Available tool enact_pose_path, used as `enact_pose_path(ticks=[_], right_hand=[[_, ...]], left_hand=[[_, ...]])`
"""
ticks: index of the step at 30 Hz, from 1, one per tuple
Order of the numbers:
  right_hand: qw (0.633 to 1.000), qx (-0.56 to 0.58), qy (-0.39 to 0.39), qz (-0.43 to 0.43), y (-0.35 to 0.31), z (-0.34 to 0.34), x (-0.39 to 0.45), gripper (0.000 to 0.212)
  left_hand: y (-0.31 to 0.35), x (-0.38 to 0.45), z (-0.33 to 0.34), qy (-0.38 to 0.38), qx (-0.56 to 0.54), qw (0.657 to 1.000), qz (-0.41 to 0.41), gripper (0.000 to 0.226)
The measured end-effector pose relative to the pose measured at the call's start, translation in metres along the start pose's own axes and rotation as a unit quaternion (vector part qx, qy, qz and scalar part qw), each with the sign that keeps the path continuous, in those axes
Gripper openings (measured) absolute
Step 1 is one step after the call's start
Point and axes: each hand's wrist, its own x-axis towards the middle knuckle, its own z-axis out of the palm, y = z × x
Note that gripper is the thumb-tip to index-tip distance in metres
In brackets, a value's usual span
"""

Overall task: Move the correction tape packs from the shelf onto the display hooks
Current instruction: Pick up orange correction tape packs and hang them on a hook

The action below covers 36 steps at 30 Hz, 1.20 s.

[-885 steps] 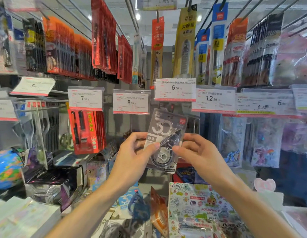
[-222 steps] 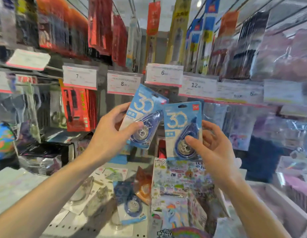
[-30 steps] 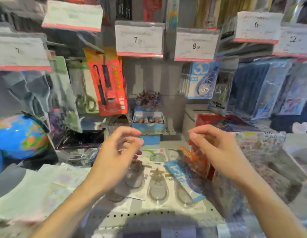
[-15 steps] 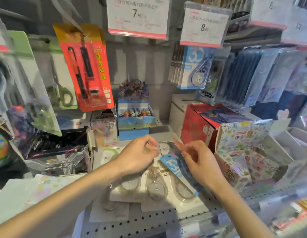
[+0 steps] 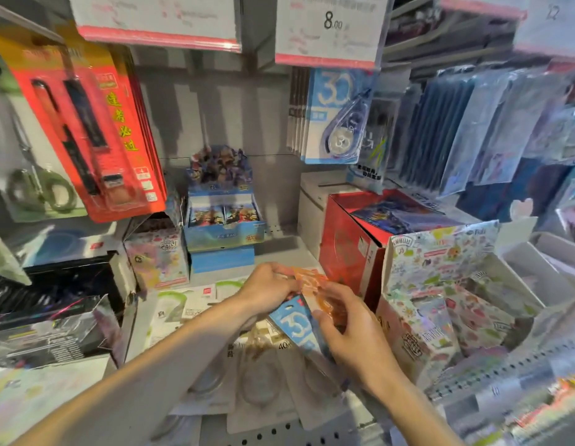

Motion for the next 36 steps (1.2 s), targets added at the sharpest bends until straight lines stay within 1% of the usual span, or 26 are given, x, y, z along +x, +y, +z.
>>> enact_pose_path(ticks=[2,5,8,10,11,13,15,18,21,24,26,29,31,34,36], right_hand=[[1.000,0.010,-0.002,-0.002,0.001,0.000,0.000,0.043],[0.999,0.049,0.014,-0.010,0.001,0.000,0.002,0.036],[0.996,0.055,0.063,-0.037,-0.002,0.005,0.012,0.028],[0.995,0.059,0.073,-0.029,-0.004,0.010,0.020,0.033],[0.995,0.076,0.060,-0.009,-0.006,0.012,0.024,0.039],[0.984,0.168,0.015,0.054,-0.013,0.018,0.033,0.050],[0.959,0.265,-0.020,0.099,-0.021,0.023,0.038,0.050],[0.942,0.318,-0.042,0.102,-0.032,0.026,0.042,0.037],[0.938,0.331,-0.064,0.081,-0.044,0.027,0.046,0.034],[0.946,0.310,-0.077,0.046,-0.057,0.026,0.052,0.035],[0.955,0.286,-0.083,0.022,-0.064,0.025,0.053,0.034],[0.965,0.247,-0.093,-0.003,-0.065,0.020,0.053,0.032],[0.974,0.201,-0.101,-0.009,-0.059,0.012,0.051,0.030],[0.992,0.086,-0.094,-0.002,-0.043,-0.004,0.044,0.025],[0.996,0.023,-0.082,0.012,-0.031,-0.011,0.035,0.019]], left_hand=[[0.001,0.001,0.001,-0.001,-0.038,0.999,-0.012,0.019],[0.003,0.001,0.000,0.002,-0.051,0.999,-0.018,0.016],[0.008,0.000,-0.012,0.009,-0.085,0.996,-0.003,0.015],[0.012,-0.004,-0.025,0.022,-0.111,0.994,0.007,0.018],[0.013,-0.007,-0.032,0.025,-0.119,0.992,0.015,0.019],[0.014,-0.015,-0.046,0.028,-0.116,0.992,0.034,0.020],[0.012,-0.023,-0.057,0.036,-0.102,0.993,0.051,0.022],[0.009,-0.034,-0.069,0.055,-0.103,0.991,0.066,0.022],[0.007,-0.046,-0.078,0.069,-0.093,0.990,0.083,0.027],[0.004,-0.056,-0.085,0.066,-0.074,0.989,0.113,0.048],[0.001,-0.060,-0.088,0.045,-0.103,0.986,0.125,0.055],[-0.001,-0.064,-0.090,0.018,-0.135,0.982,0.129,0.060],[-0.001,-0.065,-0.092,0.013,-0.133,0.983,0.125,0.064],[-0.002,-0.066,-0.091,0.032,-0.108,0.987,0.112,0.062],[-0.005,-0.064,-0.090,0.049,-0.093,0.990,0.099,0.056]])
